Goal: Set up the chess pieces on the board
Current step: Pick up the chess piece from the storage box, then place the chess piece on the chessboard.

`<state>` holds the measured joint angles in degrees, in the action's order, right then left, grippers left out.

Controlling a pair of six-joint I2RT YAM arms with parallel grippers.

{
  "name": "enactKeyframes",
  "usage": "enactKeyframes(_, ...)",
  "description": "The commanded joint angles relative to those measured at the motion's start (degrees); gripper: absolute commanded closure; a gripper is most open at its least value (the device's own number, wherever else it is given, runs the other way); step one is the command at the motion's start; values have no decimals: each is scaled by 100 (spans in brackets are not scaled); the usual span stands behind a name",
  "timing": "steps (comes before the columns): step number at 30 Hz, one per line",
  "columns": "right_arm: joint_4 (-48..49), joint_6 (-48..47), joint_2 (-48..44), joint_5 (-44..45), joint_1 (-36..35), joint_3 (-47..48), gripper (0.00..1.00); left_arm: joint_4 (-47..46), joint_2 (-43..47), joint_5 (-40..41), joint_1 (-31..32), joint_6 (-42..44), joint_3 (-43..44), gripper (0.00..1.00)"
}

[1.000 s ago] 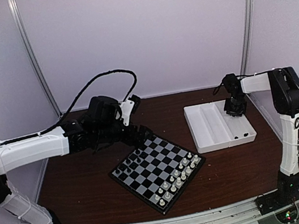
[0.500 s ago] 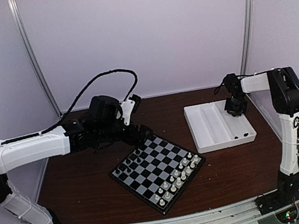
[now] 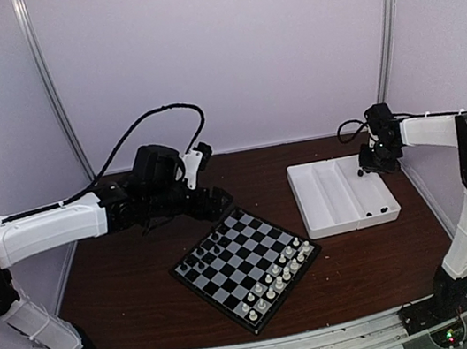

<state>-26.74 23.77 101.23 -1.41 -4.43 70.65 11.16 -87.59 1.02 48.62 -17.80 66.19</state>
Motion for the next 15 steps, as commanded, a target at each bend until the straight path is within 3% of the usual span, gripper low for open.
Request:
enactKeyframes(1, 585, -760, -593, -1542, -75, -595, 86, -217, -45, -482, -91, -148, 341, 11)
enactKeyframes(5, 1270, -1043, -1124, -2799, -478, -1066, 85, -339, -229, -1584, -459, -796, 603, 17)
enactKeyframes(15, 2166, -1308, -1844, -3275, -2004, -1485, 85, -1029, -1267, -3420, -749, -2313, 1378, 25)
